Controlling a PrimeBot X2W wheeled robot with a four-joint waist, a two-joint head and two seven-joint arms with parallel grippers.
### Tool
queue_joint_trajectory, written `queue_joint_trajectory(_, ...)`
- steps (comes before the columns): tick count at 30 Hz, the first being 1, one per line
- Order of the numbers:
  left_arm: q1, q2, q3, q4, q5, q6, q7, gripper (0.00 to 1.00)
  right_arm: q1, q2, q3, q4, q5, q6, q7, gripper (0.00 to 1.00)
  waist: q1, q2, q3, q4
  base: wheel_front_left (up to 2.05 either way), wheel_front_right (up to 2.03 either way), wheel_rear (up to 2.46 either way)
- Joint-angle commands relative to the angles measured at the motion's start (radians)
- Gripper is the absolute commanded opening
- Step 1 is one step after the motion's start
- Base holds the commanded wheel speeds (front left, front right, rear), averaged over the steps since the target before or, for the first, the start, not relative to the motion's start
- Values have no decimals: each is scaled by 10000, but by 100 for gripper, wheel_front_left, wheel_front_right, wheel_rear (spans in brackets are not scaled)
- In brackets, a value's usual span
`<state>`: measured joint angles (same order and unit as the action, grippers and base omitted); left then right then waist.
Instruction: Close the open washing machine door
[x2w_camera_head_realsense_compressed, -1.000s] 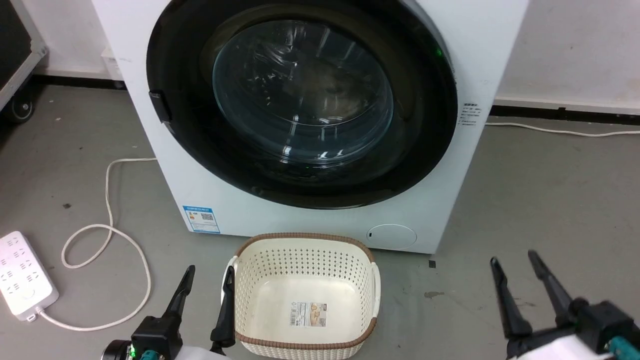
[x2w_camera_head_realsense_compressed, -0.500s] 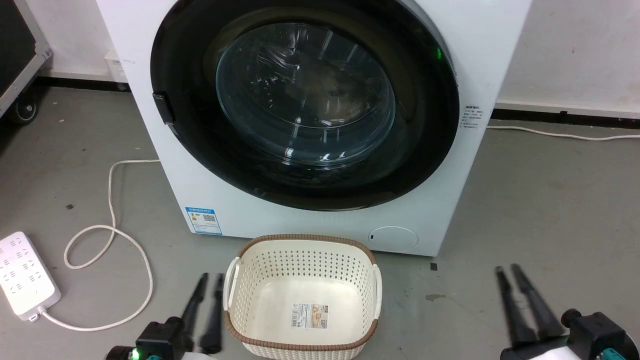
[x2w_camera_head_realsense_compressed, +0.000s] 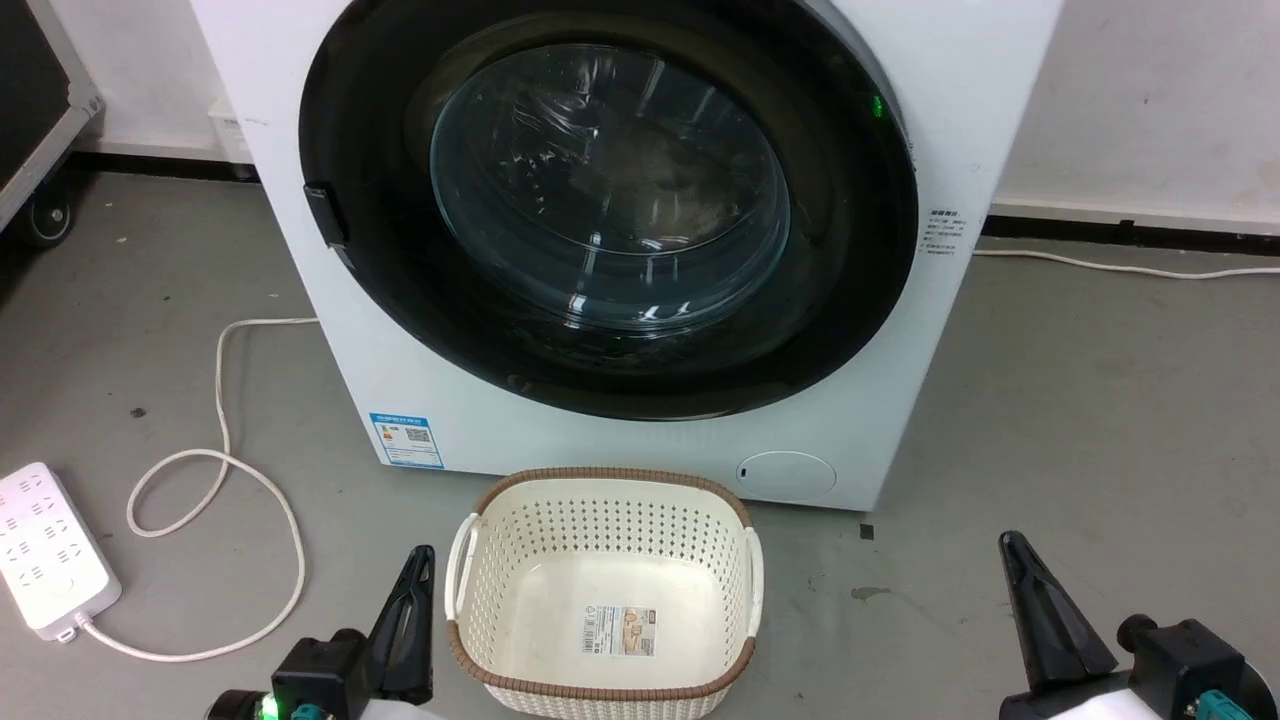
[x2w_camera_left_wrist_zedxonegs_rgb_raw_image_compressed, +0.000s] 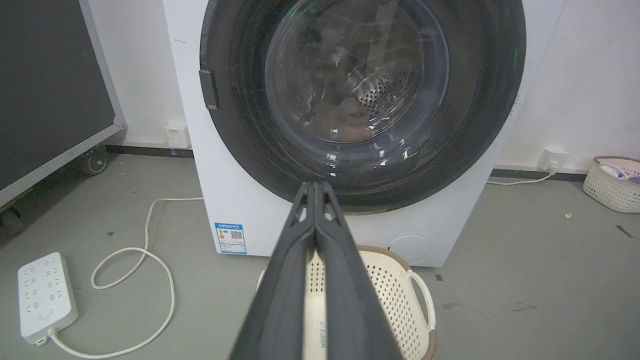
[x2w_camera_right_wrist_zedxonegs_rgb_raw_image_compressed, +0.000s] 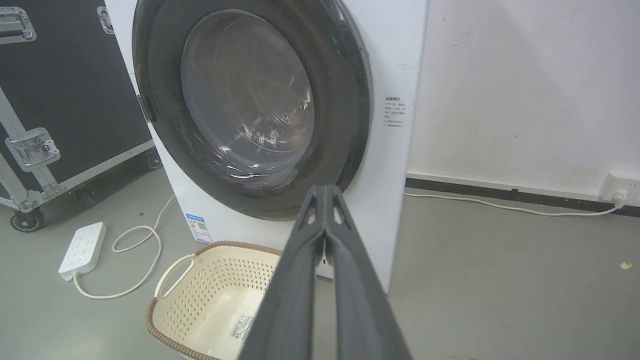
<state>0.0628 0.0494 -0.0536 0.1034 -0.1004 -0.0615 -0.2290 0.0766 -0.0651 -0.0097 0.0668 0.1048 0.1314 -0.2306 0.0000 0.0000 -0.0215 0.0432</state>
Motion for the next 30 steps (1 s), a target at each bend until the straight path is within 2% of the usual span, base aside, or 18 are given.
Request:
queue_joint_trajectory(1,-74,1,23,-61,72,52,61,0,-88,19,4,-69,-82,-1,71,0,0,0,3,-7,0,0,0)
queue_joint_trajectory(30,-226,3,164,-328,328,207,674,0,-274,55,30,-234,-348,-3,686,0,0,0,61,-124,0,0,0)
